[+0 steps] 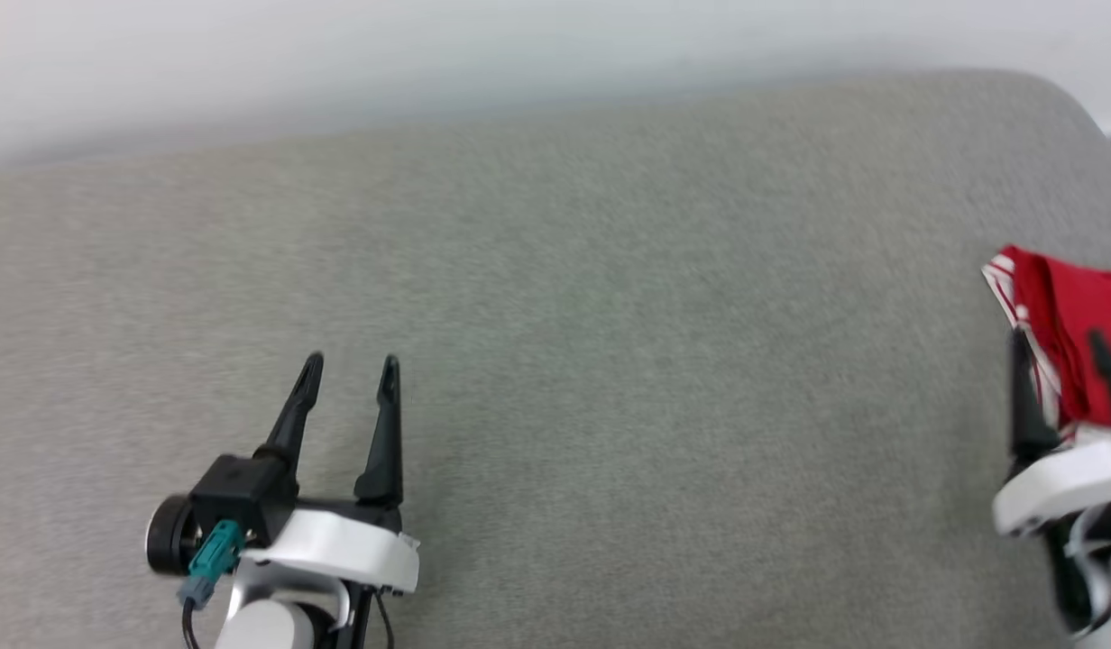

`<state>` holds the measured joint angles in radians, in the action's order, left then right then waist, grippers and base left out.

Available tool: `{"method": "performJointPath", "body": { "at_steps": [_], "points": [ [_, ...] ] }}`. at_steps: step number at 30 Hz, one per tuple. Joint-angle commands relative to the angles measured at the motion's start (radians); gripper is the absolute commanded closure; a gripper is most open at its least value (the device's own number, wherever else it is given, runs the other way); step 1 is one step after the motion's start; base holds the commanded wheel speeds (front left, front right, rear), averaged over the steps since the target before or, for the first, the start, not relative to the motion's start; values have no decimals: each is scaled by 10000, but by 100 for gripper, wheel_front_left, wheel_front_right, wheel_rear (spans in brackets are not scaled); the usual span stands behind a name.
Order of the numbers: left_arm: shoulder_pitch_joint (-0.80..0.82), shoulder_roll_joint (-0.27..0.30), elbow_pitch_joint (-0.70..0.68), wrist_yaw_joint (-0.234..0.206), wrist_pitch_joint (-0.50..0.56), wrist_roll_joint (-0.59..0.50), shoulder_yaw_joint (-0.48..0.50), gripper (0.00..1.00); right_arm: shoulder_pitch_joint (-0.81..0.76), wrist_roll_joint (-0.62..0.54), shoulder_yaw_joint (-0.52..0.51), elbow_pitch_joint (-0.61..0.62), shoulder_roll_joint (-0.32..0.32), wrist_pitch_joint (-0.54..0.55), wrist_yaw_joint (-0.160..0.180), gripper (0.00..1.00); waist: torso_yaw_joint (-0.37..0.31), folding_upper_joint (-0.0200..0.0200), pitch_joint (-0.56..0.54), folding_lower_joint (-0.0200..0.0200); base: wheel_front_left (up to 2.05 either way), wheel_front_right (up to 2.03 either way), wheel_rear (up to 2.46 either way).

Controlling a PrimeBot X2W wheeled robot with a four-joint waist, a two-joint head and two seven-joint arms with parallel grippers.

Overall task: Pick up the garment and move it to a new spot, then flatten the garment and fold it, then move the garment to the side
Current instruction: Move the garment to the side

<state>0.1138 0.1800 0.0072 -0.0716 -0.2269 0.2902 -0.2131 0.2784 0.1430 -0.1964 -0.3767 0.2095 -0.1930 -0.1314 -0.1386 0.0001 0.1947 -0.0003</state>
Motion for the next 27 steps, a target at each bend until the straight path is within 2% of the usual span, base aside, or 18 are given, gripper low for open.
{"method": "performJointPath", "body": {
  "at_steps": [1, 8, 15, 27],
  "points": [
    [-188, -80, 123, -70, -89, 113, 99, 0, -354, 62, 157, 340, -202, 52, 16, 0, 500, -1, -525, 3, 0, 0, 0],
    [-798, -197, 722, -223, -280, 356, 412, 0, -1685, 230, 961, 1884, -1025, 452, 14, 0, 1013, -1, -1287, 3, 0, 0, 0],
    [-1275, -128, 1090, -172, -353, 340, 565, 0, -2652, 303, 1581, 3238, -1374, 747, 14, 0, 1301, -1, -2007, 3, 0, 0, 0],
    [-1736, -21, 1325, -113, -394, 117, 591, 0, -4219, -163, 1375, 5296, -1564, 1753, 14, 0, 1308, -1, -2467, 3, 0, 0, 0]
  ]
}}
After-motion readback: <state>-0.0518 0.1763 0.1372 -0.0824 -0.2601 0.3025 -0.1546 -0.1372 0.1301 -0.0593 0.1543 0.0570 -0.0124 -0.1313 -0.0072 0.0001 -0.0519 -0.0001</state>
